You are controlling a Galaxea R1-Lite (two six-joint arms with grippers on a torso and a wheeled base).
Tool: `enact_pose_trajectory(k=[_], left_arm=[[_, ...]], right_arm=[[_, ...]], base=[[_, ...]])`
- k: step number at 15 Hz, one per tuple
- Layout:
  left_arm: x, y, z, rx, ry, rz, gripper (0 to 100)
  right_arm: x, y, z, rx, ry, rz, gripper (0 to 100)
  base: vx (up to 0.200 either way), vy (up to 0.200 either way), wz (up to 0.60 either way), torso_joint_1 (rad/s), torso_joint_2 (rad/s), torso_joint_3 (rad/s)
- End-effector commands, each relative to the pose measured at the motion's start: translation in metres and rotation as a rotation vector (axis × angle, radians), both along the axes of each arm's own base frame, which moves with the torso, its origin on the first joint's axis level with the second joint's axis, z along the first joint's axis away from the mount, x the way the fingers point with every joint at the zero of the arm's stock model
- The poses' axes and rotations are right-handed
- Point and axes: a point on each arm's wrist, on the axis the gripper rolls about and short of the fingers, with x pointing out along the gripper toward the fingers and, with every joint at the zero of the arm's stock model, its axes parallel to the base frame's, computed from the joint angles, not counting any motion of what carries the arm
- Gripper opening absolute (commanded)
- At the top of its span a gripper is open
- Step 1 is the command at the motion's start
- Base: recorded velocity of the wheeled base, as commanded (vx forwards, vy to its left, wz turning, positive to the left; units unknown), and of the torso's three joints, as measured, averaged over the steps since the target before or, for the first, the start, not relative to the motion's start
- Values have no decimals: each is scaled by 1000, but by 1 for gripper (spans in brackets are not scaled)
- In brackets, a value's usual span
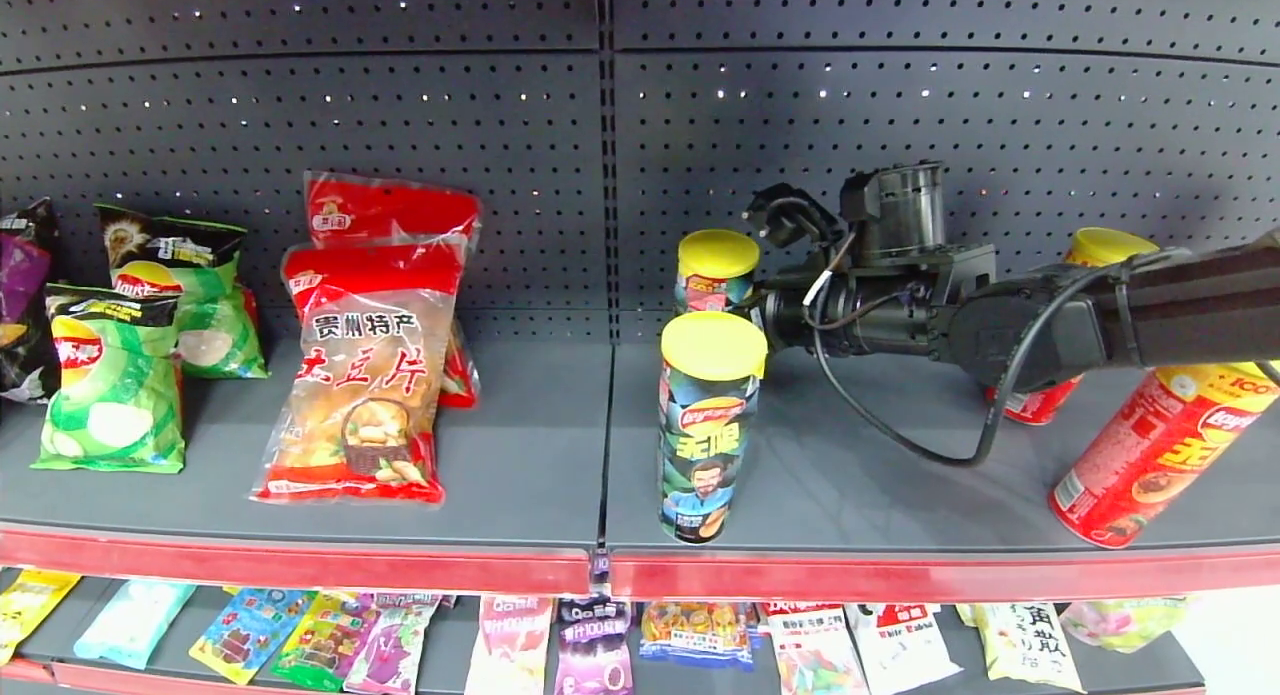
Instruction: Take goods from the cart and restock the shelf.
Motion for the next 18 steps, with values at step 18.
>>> enact_pose_trajectory(k=[18], left_arm=[[1,0,1,-18,10,5,100]], right_arm=[[-157,-99,27,74,34,-184,100]], base=[[0,0,0,0,0,0]])
